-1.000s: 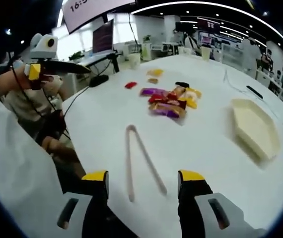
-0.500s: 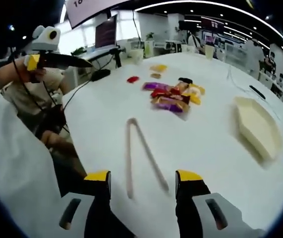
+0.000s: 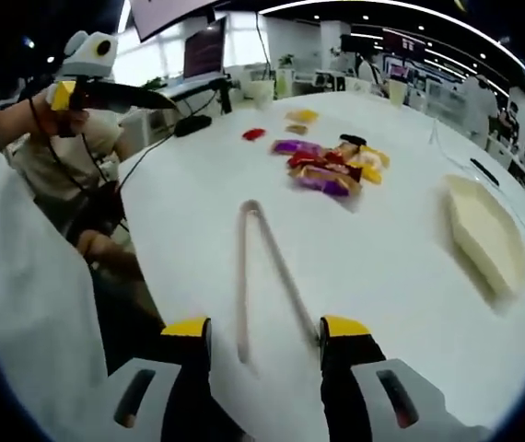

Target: Place the target food into the container with the food tongs after gripping and lifting it, then release it inside without dropping or visibly crushing the food.

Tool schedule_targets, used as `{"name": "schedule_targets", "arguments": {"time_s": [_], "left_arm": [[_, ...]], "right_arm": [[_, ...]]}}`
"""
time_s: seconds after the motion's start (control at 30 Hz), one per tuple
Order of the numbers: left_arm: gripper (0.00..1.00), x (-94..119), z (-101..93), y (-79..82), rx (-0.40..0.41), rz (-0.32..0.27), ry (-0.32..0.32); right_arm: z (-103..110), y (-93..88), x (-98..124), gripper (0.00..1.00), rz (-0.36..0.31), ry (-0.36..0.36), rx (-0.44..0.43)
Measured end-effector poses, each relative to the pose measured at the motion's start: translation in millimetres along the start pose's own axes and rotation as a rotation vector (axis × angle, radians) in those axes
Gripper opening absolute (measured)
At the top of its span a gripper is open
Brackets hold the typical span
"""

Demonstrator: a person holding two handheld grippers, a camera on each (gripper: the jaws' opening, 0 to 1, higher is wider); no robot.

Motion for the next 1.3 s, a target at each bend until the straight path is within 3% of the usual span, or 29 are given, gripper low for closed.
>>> {"name": "schedule_targets", "arguments": {"time_s": [0.1,0.17,0.23,0.6,1.3], "left_arm": [[0.99,0,0.3,0.0,0.001,0.001,0.001],[0.99,-1,0.3,0.0,0.002,0.001,0.000],[0.99,-2,0.6,-0.5,0.002,0.006,-0.002],[0.99,-8,0.9,0.1,-0.002,0.017,-0.016],[0.99,-8,-0.8,-3.6,-0.001,0.027,-0.015]], "right_arm": [[-2,-4.3,-3,0.43,0.019,-0.002,0.037],[-5,-4.1,-5,0.41,0.020,-0.009,0.111],[-4,-4.5,-5,0.40,0.007,-0.001,0.081],[-6,-3.6,-5,0.33,-0.058,0.017,0.106],[-6,-2.2,-7,0.17,-0.075,0.003,0.120]]}}
Point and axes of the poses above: the point that each gripper's makers call its tool centre point, and the gripper's own axes: x roughly backward along the fingers, z roughly to its left, y roughly out of its top, the point moved 4 cm from there along x, roughly backward along the fingers, and after that the axes turned 4 degrees about x, right-handed, at the moved point
